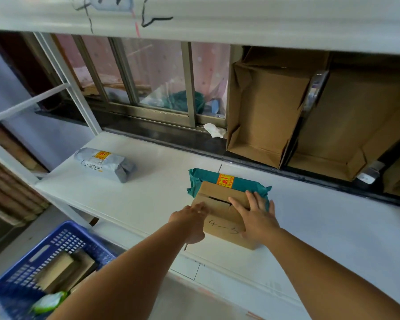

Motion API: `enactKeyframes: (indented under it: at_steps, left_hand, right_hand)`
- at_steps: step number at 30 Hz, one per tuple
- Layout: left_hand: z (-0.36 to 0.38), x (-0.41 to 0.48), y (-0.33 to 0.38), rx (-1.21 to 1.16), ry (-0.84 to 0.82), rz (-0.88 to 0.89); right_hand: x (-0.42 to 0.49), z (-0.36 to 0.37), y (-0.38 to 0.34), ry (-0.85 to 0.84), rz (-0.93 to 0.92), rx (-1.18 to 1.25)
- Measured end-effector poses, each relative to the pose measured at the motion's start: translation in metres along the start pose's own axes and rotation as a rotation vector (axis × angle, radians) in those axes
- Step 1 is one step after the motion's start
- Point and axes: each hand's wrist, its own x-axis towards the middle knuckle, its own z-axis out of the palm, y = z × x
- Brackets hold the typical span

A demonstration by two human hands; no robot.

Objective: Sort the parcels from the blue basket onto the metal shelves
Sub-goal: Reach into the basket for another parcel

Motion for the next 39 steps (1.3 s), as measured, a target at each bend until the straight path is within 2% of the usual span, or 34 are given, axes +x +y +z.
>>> enactKeyframes:
  at_steps: [9, 14, 30, 39]
  left_hand:
    - [-0.007, 0.011, 0.008, -0.074, 0.036, -0.061]
    - [-0.004, 0.013, 0.01, -0.01, 0.043, -0.036]
    - [-0.019, 0.055, 0.006, -0.012, 0.017, -0.045]
    - [-0.028, 0.082, 0.021, -0.012, 0.101, -0.077]
  right_hand:
    - [0.019, -0.003, 0.018, -0.017, -0.057, 0.043]
    - [0.029, -0.005, 0.022, 0.014, -0.061, 0.012]
    - [0.057, -0.007, 0.027, 0.066, 0.053, 0.034]
    - [0.074, -0.009, 0.033, 0.09, 0.127, 0.051]
